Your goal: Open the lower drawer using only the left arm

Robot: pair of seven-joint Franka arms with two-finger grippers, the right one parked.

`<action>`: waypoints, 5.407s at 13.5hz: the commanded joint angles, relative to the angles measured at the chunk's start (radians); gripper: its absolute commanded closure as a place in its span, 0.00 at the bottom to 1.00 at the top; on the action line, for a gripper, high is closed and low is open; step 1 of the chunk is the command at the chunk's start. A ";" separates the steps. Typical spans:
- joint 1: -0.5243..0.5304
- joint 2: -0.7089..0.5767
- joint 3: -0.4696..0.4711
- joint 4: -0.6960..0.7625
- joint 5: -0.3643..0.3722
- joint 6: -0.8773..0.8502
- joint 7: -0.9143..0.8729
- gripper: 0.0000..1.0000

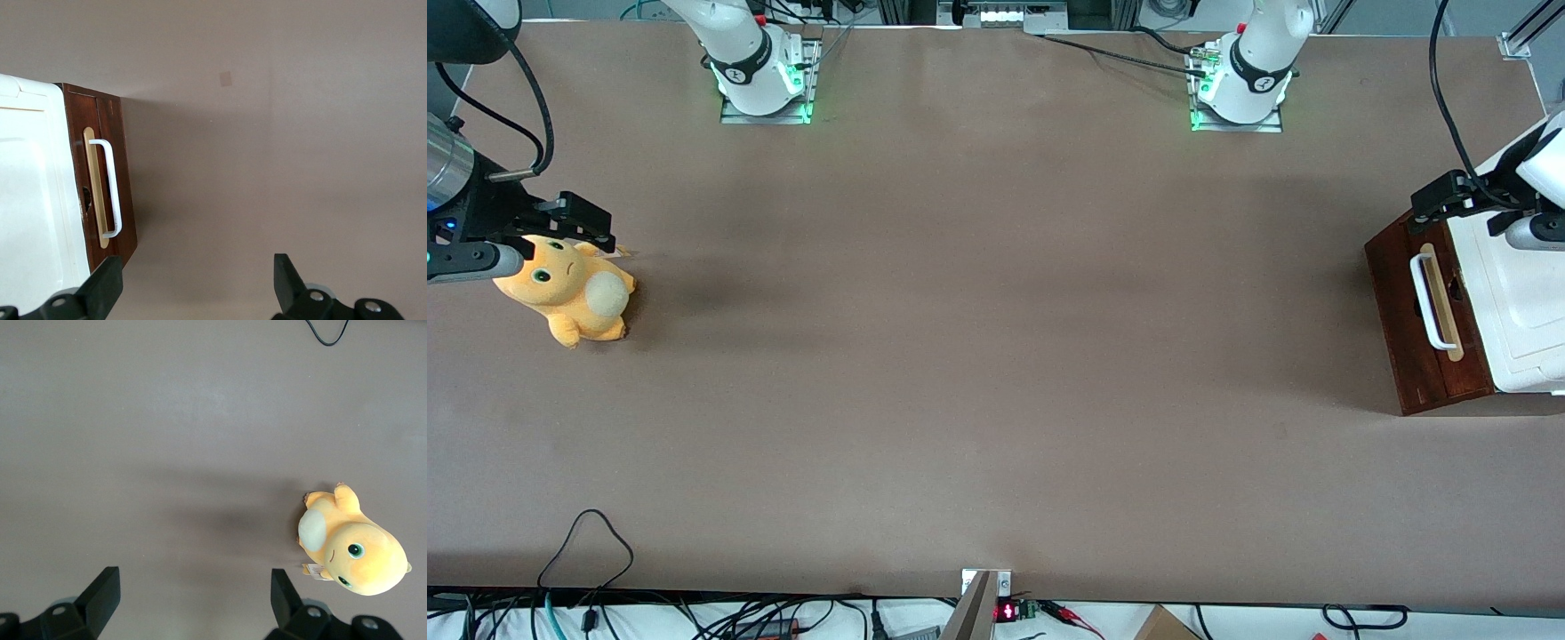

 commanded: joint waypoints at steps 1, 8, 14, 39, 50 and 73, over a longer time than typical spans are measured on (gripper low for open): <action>0.003 0.004 0.007 0.039 -0.024 -0.025 0.023 0.00; 0.006 0.012 0.009 0.040 -0.052 -0.036 0.023 0.00; 0.007 0.027 0.010 0.030 -0.052 -0.031 0.109 0.00; -0.016 0.490 -0.381 -0.470 1.241 -0.275 -1.194 0.07; 0.004 0.576 -0.295 -0.504 1.378 -0.281 -1.253 0.08; 0.004 0.618 -0.225 -0.475 1.499 -0.214 -1.207 0.47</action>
